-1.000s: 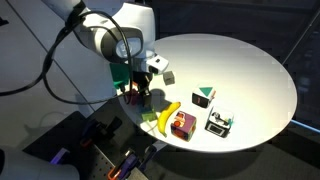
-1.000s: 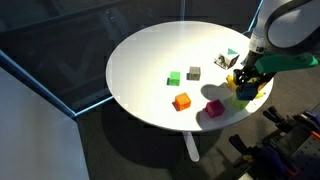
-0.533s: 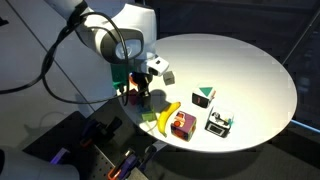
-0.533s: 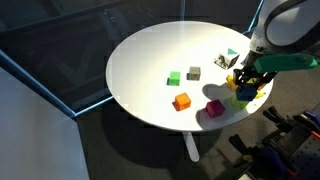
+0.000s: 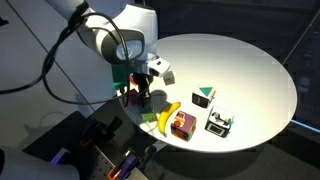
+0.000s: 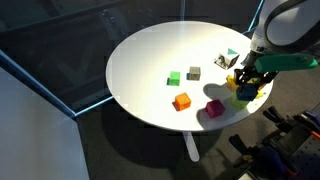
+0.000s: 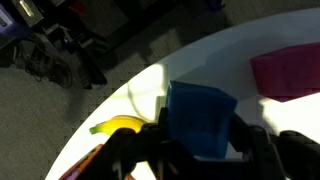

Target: Put the blue block on the light green block

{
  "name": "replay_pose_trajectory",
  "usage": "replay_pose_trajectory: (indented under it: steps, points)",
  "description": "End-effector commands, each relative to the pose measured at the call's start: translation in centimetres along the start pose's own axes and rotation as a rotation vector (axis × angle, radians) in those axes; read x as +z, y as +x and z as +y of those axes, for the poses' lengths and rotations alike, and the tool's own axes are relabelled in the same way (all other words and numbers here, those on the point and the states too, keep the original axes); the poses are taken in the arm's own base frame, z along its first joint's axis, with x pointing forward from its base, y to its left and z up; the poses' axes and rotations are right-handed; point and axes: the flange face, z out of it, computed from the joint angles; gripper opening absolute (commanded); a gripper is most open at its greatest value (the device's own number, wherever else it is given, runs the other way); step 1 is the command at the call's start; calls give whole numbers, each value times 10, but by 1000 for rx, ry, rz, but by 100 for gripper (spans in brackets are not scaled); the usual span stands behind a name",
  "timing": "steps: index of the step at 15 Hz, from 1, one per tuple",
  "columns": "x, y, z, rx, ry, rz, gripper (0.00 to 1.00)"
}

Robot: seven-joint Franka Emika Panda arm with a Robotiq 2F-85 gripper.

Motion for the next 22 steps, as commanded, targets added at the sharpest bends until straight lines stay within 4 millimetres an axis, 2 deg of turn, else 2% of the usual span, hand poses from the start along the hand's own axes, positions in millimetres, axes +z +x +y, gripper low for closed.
replay_pose_trajectory:
  steps: [1,8,9,10,11,14,18,22]
  points:
    - [-1,7,2,24,7,-1,31]
    - [2,11,3,30,3,-6,33]
    - [3,11,3,29,2,-6,40]
    - [3,10,3,28,2,-8,79]
    - [3,10,3,28,2,-9,79]
    - [2,10,3,26,3,-11,99]
    - [1,8,4,21,3,-19,100]
    - [-9,-4,8,3,-3,-60,100]
